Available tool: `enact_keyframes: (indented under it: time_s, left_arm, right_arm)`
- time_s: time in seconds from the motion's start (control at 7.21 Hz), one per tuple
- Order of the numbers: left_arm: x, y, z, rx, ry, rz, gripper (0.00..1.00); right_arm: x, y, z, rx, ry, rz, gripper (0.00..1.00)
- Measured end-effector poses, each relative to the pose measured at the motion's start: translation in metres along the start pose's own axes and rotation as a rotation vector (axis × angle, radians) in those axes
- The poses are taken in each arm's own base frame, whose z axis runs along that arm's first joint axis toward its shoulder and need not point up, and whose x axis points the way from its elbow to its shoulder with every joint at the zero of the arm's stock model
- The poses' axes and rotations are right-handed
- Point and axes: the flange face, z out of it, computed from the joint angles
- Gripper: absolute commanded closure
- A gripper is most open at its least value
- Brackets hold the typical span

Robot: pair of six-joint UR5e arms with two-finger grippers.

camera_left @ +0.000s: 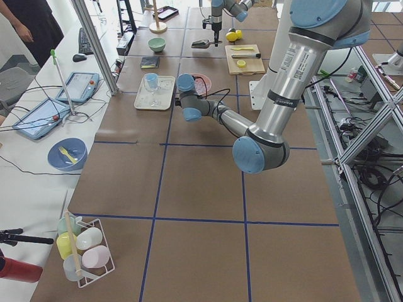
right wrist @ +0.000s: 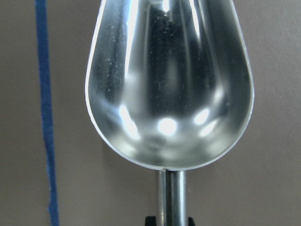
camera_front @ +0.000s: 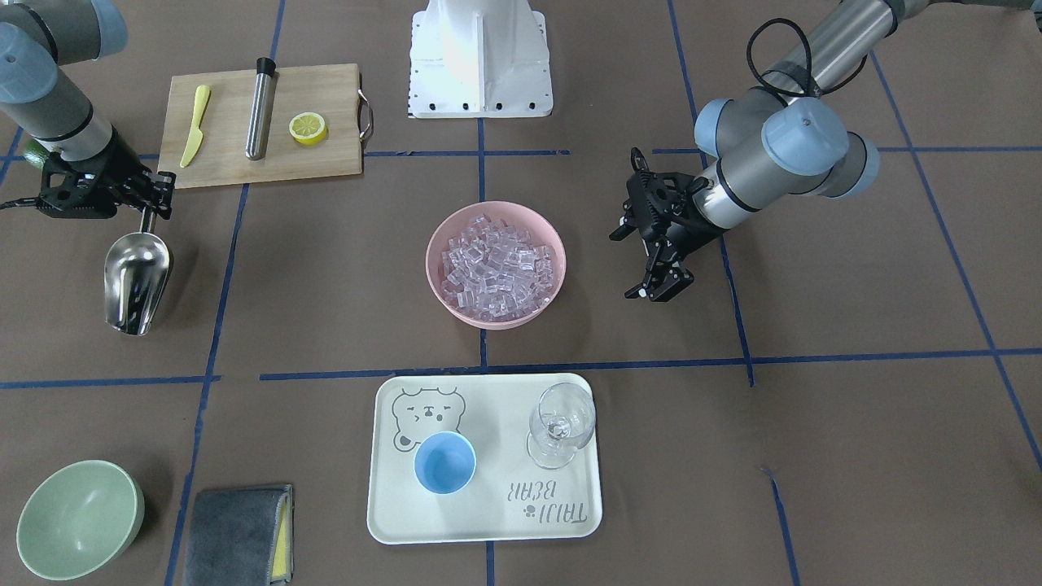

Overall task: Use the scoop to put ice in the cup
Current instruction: 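Grasp the metal scoop handle with the right gripper and lift it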

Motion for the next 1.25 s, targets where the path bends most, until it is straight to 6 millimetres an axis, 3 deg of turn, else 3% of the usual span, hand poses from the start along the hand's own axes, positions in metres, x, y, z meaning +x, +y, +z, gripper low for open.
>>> enact_keyframes:
  time_s: [0.42, 0.69, 1.25]
  left_arm:
    - [-0.003, -0.003, -0.001, 0.001, -0.031, 0.000, 0.00]
    - [-0.003, -0.003, -0.001, 0.001, -0.037, 0.000, 0.00]
    - [-0.003, -0.004, -0.001, 0.002, -0.037, -0.001, 0.00]
  right_arm:
    - [-0.024, -0.029, -0.075, 0.151, -0.089, -0.108, 1.00]
    - [-0.042, -0.046, -0.111, 0.233, -0.136, -0.142, 1.00]
    - [-0.057, -0.063, -0.136, 0.285, -0.142, -0.136, 1.00]
